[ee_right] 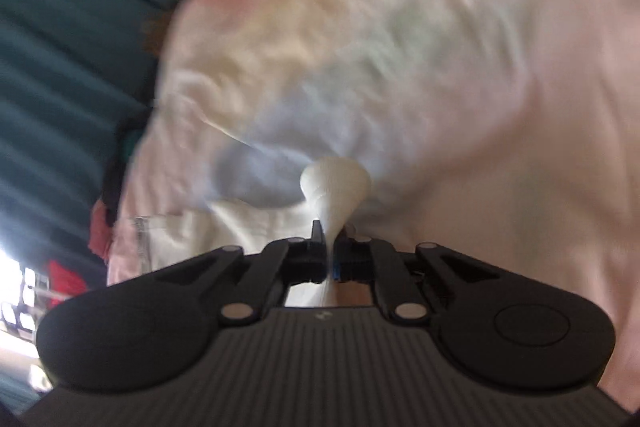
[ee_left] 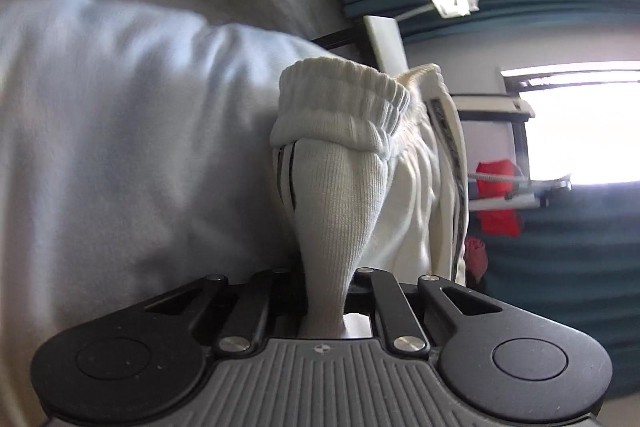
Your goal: Fold clothes
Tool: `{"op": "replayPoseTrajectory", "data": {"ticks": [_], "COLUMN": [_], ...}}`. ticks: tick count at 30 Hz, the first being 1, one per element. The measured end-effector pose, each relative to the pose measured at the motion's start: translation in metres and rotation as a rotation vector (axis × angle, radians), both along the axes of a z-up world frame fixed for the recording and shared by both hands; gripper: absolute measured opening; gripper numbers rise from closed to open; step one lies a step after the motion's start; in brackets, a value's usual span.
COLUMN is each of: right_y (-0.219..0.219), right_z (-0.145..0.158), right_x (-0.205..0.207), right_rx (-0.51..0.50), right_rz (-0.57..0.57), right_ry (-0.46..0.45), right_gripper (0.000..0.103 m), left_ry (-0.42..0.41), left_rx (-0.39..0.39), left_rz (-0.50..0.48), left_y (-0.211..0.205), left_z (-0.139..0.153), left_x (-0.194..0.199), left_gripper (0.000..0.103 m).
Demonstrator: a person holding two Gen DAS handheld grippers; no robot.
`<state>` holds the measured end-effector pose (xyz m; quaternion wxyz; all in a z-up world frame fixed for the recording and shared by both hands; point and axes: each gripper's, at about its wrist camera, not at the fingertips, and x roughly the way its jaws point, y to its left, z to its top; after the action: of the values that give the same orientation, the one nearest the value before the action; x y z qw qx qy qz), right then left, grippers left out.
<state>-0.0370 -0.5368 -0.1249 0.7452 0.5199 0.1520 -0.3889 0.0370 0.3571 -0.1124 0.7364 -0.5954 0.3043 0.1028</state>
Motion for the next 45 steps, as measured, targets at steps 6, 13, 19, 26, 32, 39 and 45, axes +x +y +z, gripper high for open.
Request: {"op": "replayPoseTrajectory", "data": {"ticks": [6,13,19,26,32,39,45], "right_y": [0.009,-0.005,-0.02,-0.032,-0.033,-0.046,-0.024], "right_z": [0.04,0.083,0.094,0.033,0.001,0.013,0.024], "right_x": [0.005,0.111,0.267,0.398,0.42,0.395,0.295], "right_rx": [-0.133,-0.219,-0.35,-0.381,-0.375,-0.194,-0.084], "right_rz": [0.056,0.13,0.208,0.281,0.325,0.462,0.404], "right_ry": [-0.047,-0.046,0.077,0.249,0.275,0.148,-0.067], "right_gripper": [0.005,0.005,0.005,0.006,0.009,0.034,0.074], "left_ry": [-0.023,-0.049,-0.019,0.118,0.147,-0.014,-0.115], "left_rx": [0.104,0.226,0.344,0.453,0.45,0.624,0.606], "left_rz": [-0.052,-0.112,-0.148,-0.166,-0.183,-0.169,-0.139], "left_y": [0.0,0.0,-0.02,-0.049,-0.046,-0.061,-0.087], "left_z": [0.046,0.1,0.127,0.1,0.069,0.097,0.096], "left_x": [0.039,0.083,0.195,0.336,0.361,0.31,0.226], "left_gripper": [0.009,0.009,0.009,0.01,0.014,0.075,0.081]}}
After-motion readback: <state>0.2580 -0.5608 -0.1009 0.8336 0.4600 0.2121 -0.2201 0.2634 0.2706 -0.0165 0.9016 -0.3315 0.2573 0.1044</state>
